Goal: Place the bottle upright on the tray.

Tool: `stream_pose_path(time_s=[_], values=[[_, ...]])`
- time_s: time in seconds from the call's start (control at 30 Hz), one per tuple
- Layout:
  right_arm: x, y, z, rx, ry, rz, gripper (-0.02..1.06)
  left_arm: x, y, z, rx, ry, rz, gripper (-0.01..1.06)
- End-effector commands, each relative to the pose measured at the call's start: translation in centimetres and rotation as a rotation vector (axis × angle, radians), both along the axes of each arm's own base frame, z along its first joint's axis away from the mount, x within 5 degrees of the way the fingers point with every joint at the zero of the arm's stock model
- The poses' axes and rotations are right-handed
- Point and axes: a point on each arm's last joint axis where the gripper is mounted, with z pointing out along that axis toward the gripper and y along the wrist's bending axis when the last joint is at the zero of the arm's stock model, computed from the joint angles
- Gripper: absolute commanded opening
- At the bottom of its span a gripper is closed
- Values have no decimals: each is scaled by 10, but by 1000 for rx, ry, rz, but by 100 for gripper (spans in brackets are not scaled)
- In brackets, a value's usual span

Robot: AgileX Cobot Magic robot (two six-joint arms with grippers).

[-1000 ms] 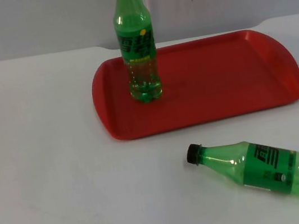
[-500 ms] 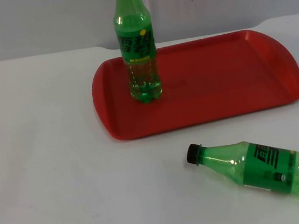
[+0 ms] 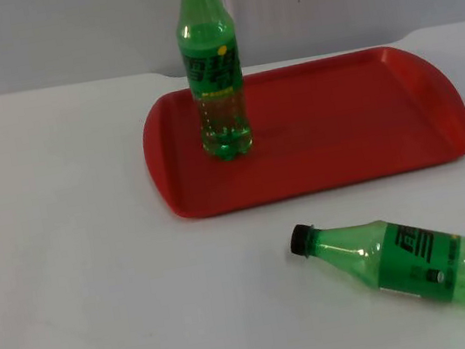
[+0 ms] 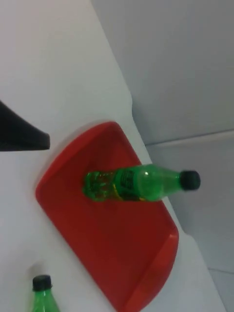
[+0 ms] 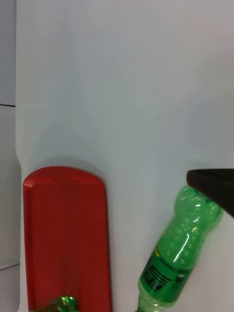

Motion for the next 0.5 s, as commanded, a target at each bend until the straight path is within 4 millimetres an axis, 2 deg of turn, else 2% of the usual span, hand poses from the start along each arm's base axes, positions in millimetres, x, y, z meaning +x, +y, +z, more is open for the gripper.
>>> stream_pose_path(time_s=[0.0,0.2,0.47], values=[[1,0,-1,-3,-5,-3,105,-9,2,1,-16,-1,-16,105],[1,0,-1,-3,-5,-3,105,-24,7,-2,-46,-47,-15,105],[1,0,-1,-3,-5,-3,105,-57,19,-31,-96,-111,-11,105]])
